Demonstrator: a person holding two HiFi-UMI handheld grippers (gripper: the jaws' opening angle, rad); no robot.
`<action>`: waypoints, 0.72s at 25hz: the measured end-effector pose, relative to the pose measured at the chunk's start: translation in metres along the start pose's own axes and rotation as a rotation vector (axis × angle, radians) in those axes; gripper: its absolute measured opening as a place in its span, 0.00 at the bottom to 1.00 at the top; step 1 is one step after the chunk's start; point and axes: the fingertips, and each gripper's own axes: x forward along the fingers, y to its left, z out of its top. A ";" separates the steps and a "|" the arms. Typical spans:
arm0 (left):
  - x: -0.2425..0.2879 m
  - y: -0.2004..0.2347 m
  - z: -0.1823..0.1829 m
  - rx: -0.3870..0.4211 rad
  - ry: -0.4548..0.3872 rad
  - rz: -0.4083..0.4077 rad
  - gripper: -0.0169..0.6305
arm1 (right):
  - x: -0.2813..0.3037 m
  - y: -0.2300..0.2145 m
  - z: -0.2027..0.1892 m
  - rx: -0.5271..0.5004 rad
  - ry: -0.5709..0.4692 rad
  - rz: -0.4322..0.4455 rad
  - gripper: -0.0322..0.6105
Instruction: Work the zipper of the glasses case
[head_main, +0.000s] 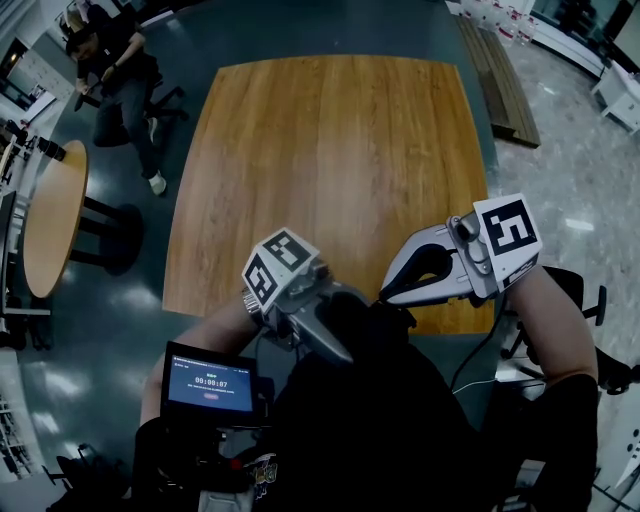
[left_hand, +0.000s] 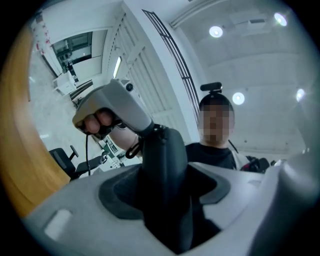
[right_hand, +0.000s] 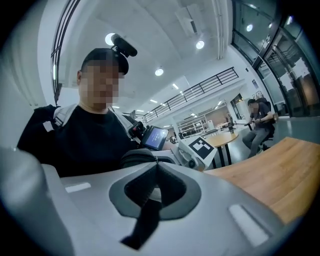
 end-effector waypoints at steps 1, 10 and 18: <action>0.003 0.000 0.002 0.001 0.011 -0.003 0.45 | -0.001 0.001 0.001 -0.004 -0.006 0.000 0.06; -0.014 0.014 0.001 -0.033 -0.060 0.079 0.42 | -0.006 0.000 0.012 -0.157 0.125 -0.132 0.06; -0.053 0.024 0.027 0.063 -0.243 0.190 0.42 | -0.021 -0.033 0.011 -0.351 0.309 -0.363 0.06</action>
